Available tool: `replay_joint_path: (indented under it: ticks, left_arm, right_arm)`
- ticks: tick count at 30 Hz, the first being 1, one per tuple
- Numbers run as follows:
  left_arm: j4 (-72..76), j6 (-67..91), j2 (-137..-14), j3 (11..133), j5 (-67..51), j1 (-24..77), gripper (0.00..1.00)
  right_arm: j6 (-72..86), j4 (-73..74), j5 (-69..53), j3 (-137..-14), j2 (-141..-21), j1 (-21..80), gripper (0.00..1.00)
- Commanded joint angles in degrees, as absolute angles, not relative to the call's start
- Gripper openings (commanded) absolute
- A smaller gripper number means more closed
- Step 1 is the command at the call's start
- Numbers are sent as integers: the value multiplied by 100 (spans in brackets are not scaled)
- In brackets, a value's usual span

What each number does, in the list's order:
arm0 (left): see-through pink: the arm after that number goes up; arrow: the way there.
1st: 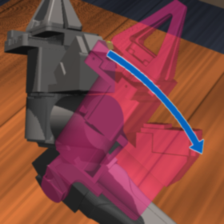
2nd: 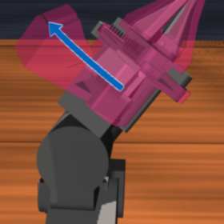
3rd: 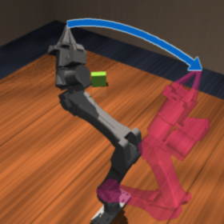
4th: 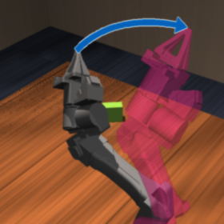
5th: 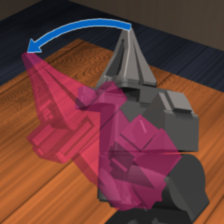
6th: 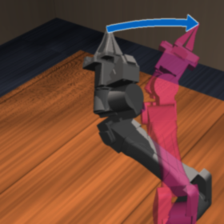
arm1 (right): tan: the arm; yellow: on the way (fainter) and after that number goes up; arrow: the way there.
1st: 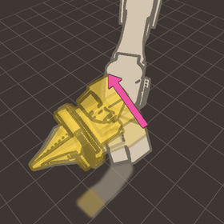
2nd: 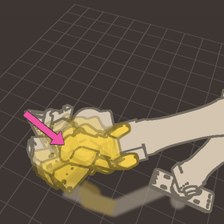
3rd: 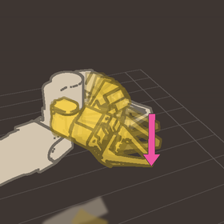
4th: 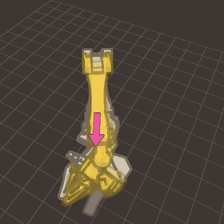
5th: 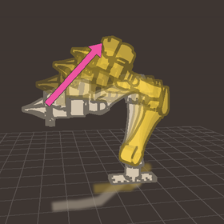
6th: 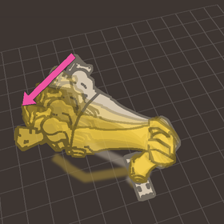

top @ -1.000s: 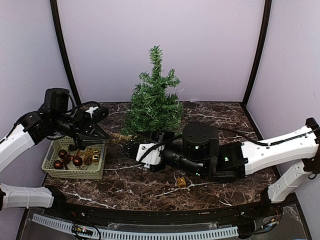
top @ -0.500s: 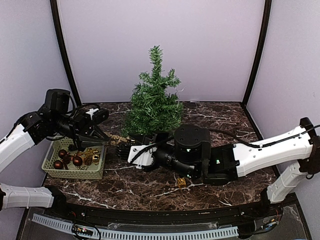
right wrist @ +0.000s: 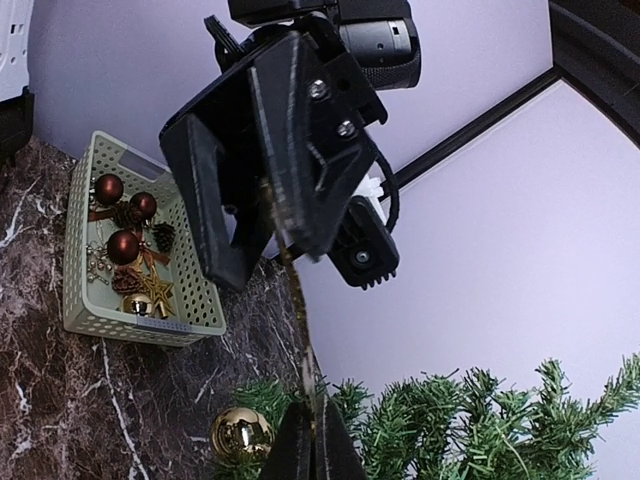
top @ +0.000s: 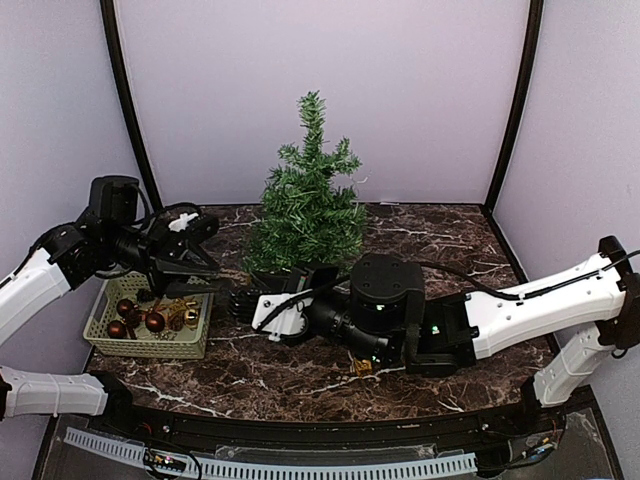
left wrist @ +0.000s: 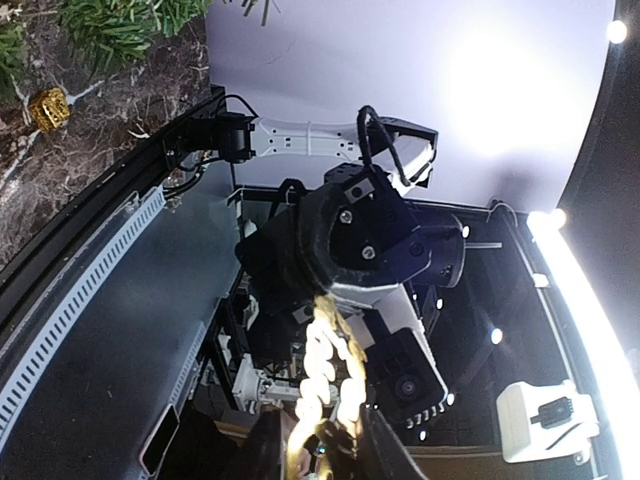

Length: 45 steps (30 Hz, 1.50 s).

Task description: Decorate the small christmas tree

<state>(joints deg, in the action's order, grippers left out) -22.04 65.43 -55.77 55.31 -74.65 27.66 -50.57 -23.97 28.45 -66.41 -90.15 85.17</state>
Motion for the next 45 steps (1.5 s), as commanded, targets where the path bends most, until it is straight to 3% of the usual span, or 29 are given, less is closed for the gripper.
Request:
replay_joint_path:
  ticks: [1,2,4,10,13,16,21,28,36,45]
  left_arm:
    - [-1628,6677,-5520,5467,-7507,2778,57]
    - [-1640,6481,-5524,5511,-7458,2734,76]
    - [-1897,5905,-5545,5757,-7225,2571,88]
    - [-2665,3628,-5267,6557,-5252,2188,90]
    - [-2034,2809,-4745,6344,-3867,2180,90]
    - [-978,2269,-4479,5692,-3584,2188,89]
    - [380,1832,-5016,5412,-4151,2352,79]
    - [433,1300,-5826,5943,-4225,2687,60]
    - [1128,1446,-6386,6143,-3815,3027,46]
    - [922,1063,-6892,6517,-3279,3555,35]
  right_arm:
    - [-4743,-2587,3043,-6671,-8927,8578,0]
    - [-4578,-2444,3084,-6683,-8847,8578,0]
    - [-4156,-2144,3175,-6713,-8679,8565,0]
    - [-2644,-716,3324,-7019,-8044,8346,0]
    - [-1723,107,3028,-7382,-7744,7996,0]
    - [-916,1061,2470,-7991,-7723,7507,0]
    - [-360,1901,1663,-8595,-7866,6807,0]
    - [-3,2366,744,-9051,-8054,6270,0]
    - [486,2358,601,-9241,-8358,6244,0]
    - [625,2312,1148,-9404,-8681,6264,0]
